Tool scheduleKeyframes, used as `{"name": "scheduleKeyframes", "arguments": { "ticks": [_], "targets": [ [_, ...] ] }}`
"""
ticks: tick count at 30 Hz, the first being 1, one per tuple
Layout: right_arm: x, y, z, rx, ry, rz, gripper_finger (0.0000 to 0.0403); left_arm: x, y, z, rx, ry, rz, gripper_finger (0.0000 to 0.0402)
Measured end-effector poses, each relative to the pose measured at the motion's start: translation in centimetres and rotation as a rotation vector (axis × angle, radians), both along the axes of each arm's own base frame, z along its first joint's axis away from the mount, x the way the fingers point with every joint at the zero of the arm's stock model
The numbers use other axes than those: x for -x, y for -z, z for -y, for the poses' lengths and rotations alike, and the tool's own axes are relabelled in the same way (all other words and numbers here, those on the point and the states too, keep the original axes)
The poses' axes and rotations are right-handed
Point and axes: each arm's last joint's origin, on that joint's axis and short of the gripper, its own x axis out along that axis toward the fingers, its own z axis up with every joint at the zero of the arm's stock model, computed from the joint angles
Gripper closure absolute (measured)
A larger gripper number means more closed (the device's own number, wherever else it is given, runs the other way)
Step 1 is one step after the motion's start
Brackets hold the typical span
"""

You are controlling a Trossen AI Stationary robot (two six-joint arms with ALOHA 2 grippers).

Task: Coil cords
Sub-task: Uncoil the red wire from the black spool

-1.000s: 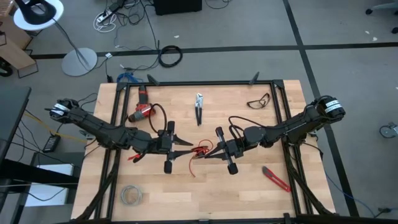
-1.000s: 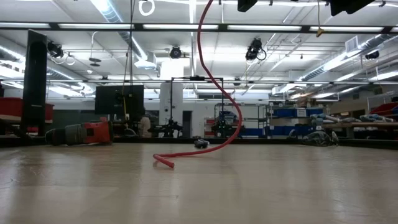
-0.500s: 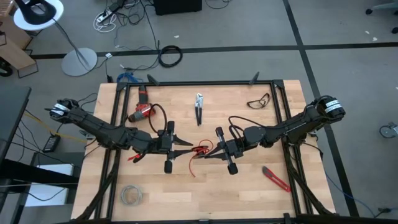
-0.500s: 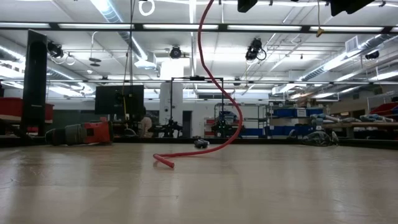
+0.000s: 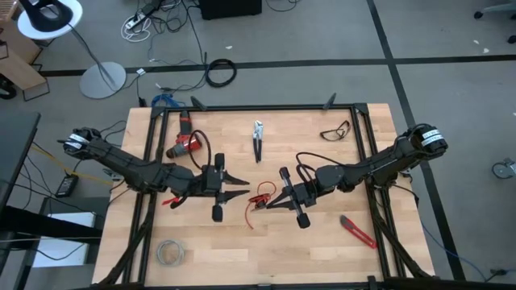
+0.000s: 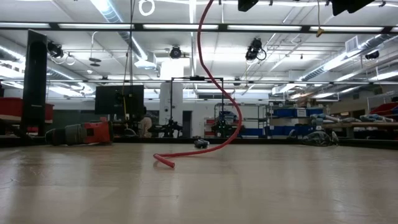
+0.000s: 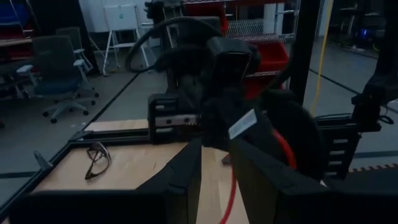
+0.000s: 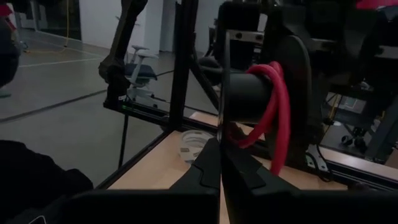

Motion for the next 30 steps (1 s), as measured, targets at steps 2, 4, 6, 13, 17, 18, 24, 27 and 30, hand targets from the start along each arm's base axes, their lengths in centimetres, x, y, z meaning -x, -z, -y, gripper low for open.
{"name": "scheduleKeyframes", "arguments": {
  "ticks": [2,4,6,13,17,18,24,27,30],
  "targets": [
    [0.0,0.1,0.0,0.002,0.004,-0.006,0.0403,0.0,0.0,0.0,0.000,0.001,0.000,0.0303],
    [0.0,0.1,0.1,0.001,0.009,-0.010,0.0403,0.0,0.0,0.0,0.000,0.002,-0.001,0.0303],
    [0.0,0.2,0.1,0.001,0.016,-0.016,0.0403,0.0,-0.3,0.0,0.000,0.007,-0.001,0.0303],
    [0.0,0.2,0.2,0.002,0.023,-0.023,0.0403,-0.1,-1.3,0.2,-0.012,0.038,-0.038,0.0303],
    [0.0,0.2,0.2,0.002,0.024,-0.023,0.0403,-0.2,-1.8,0.2,0.010,0.033,-0.044,0.0303],
    [0.0,0.2,0.2,0.002,0.024,-0.022,0.0403,-0.2,-1.8,0.1,0.012,0.031,-0.048,0.0303],
    [-0.1,0.2,0.2,-0.001,0.027,-0.024,0.0403,-0.3,-1.5,-0.2,0.053,0.024,-0.081,0.0303],
    [-0.1,0.2,0.2,-0.002,0.027,-0.024,0.0403,-0.3,-1.4,-0.3,0.064,0.034,-0.084,0.0303],
    [-0.1,0.2,0.2,-0.002,0.027,-0.024,0.0403,-0.3,-1.5,-0.3,0.066,0.035,-0.080,0.0303]
  ]
}}
